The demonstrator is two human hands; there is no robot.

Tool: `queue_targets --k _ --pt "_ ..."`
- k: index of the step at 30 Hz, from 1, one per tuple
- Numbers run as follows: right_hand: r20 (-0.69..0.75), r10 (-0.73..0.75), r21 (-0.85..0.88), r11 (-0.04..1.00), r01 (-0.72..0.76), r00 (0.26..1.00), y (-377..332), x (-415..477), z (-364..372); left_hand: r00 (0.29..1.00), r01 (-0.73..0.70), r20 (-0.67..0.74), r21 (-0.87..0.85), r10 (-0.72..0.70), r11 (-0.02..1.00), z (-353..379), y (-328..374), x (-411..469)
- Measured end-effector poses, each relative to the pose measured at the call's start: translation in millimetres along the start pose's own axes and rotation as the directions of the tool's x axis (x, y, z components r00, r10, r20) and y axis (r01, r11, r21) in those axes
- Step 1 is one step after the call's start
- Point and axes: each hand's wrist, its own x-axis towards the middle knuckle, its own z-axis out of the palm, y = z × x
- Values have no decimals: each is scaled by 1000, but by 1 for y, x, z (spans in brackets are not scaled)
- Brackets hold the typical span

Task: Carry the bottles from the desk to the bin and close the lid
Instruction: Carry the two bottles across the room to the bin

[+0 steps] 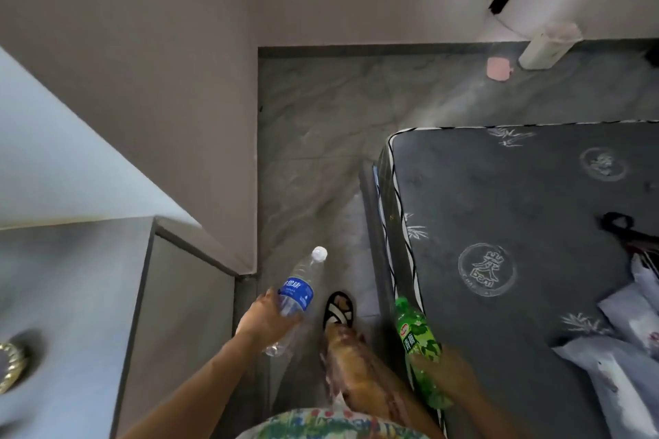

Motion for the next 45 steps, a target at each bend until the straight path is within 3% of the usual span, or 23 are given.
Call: queue_targets --k 10,15,20,27,32,37,45 --pt "100 -119 -40 991 124 988 -153 93 -100 991 130 -15 21 -129 991 -75 64 94" --pt "50 -249 -50 966 252 967 -255 136 -138 985 170 -23 -24 -171 985 -116 81 145" --pt "-7 -257 21 966 257 966 -346 183 -174 984 175 -15 -45 -175 984 -168 108 216" --pt "-44 -159 32 987 160 986 -424 235 -226 994 107 35 -5 -107 994 -274 176 317" --pt "-84 -40 129 990 50 996 -443 263 -257 996 -52 71 30 50 998 -325 254 378" --pt "-71 94 120 989 -85 993 -452 293 -279 985 -146 102 48 141 988 -354 334 442" --pt "2 172 157 973 -170 985 -499 366 -345 978 -160 158 156 135 975 -395 444 547"
